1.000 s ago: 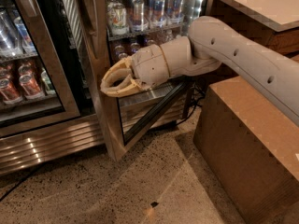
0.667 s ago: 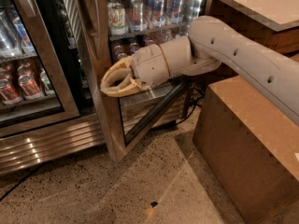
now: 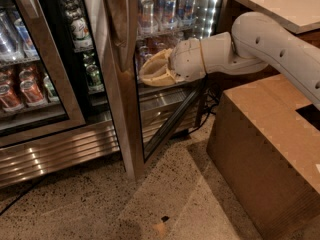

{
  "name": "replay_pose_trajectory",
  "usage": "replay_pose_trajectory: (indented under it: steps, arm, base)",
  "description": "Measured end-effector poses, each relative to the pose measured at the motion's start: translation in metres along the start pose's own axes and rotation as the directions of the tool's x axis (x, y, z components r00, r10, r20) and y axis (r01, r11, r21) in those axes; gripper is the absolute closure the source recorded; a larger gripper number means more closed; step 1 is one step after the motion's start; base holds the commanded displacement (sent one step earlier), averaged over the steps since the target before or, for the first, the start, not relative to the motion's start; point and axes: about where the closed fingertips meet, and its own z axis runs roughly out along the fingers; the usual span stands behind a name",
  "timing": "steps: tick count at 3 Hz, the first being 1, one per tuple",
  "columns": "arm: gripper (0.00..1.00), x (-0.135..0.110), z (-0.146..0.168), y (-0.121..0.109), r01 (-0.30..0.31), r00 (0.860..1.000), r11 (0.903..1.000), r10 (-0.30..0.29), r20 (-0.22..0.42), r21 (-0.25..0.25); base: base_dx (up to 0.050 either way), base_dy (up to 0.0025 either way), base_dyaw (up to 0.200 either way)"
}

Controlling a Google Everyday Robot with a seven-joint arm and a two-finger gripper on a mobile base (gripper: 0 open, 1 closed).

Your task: Close right fridge door

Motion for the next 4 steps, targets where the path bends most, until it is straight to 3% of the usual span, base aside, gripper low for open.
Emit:
replay_pose_trajectory:
  steps: [1, 2, 3, 4]
  arm:
    - [1.00, 0.000, 0.000, 0.000, 0.000, 1.000, 1.0000, 0.000, 0.000, 0.000]
    - [1.00, 0.000, 0.000, 0.000, 0.000, 1.000, 1.0000, 0.000, 0.000, 0.000]
    - [1.00, 0.012, 0.004, -0.024, -0.045, 0.998, 0.9956, 0.048, -0.033, 0.082]
    - [1.00, 0.037, 0.020, -0.065, -0.165, 0.978, 0.9615, 0.188, -0.087, 0.220]
  base:
    - [0.000, 0.00002, 0.198]
    - [0.000, 0.00000, 0.000]
    - [0.000, 0.00000, 0.000]
    - [0.000, 0.00000, 0.000]
